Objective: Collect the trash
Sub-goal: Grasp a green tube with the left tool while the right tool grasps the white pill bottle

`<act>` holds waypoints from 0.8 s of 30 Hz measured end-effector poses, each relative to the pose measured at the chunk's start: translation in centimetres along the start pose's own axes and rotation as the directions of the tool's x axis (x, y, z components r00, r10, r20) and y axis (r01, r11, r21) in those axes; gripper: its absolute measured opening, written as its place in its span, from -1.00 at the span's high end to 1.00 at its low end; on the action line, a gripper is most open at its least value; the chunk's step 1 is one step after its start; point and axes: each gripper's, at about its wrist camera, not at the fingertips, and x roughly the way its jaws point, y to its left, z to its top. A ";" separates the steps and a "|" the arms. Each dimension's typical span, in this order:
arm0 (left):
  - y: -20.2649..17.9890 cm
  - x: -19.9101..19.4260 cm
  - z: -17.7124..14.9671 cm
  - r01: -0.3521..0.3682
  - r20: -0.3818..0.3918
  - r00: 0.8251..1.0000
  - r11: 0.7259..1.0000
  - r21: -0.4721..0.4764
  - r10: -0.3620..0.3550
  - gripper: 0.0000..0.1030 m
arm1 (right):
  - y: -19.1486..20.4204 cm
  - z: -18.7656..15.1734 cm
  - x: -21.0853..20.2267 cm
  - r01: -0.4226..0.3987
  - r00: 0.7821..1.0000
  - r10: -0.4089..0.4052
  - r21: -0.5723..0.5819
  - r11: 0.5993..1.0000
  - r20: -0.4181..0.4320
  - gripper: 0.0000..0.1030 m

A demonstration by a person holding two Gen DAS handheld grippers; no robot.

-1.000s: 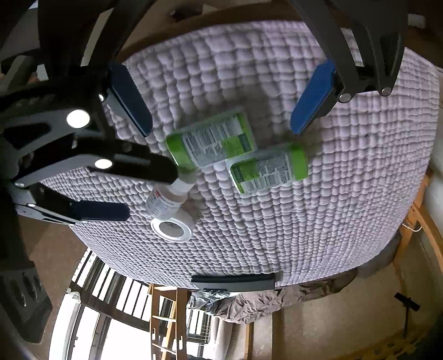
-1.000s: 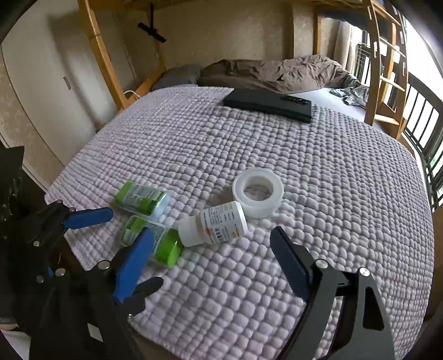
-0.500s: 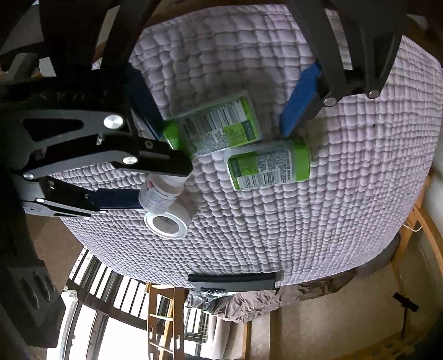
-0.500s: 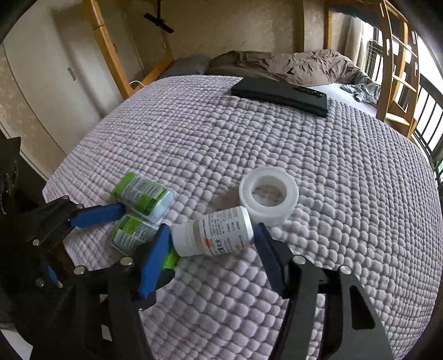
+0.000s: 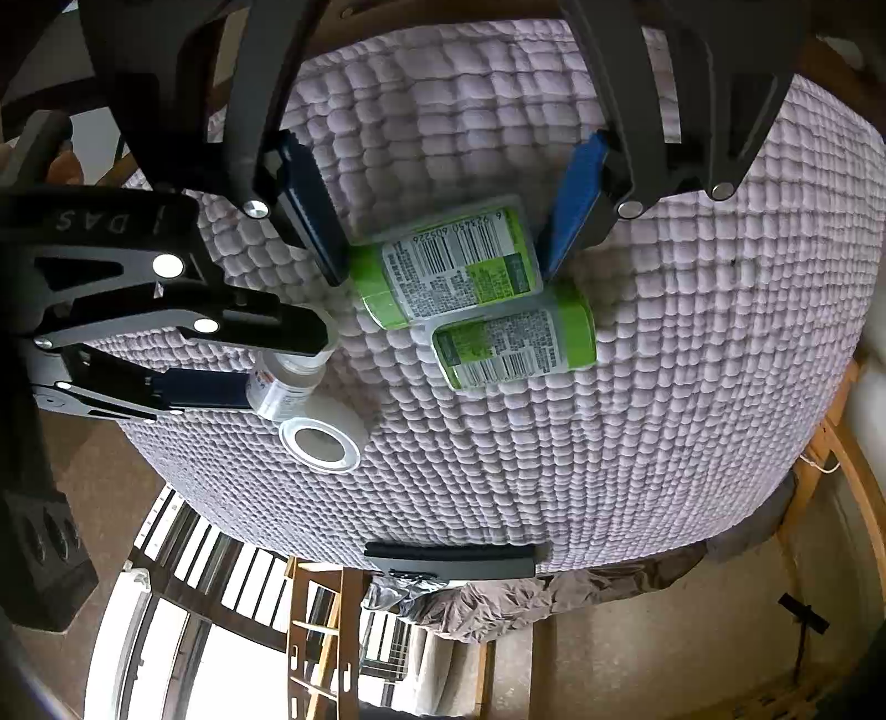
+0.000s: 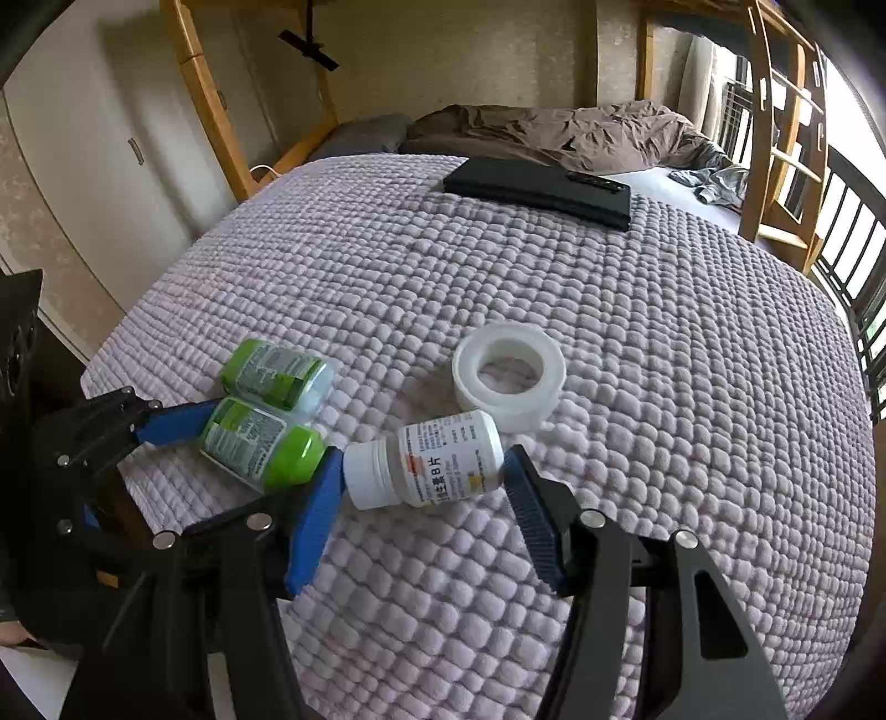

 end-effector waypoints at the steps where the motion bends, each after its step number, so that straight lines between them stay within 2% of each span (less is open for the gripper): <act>1: 0.0 0.0 0.1 -0.001 0.000 1.000 1.000 -0.001 0.001 -0.39 | 0.1 0.0 0.0 0.002 1.000 -0.002 -0.003 1.000 0.000 -0.14; 10: -0.6 0.3 0.5 -0.026 0.011 1.000 0.999 0.034 0.026 -0.39 | 0.4 -0.2 0.1 0.004 1.000 -0.004 0.000 1.000 -0.003 -0.14; 24: 0.1 -1.2 0.2 0.015 0.016 1.000 1.000 0.017 -0.015 -0.38 | 0.2 -1.3 -1.7 -0.031 0.999 0.029 0.055 0.998 0.024 -0.13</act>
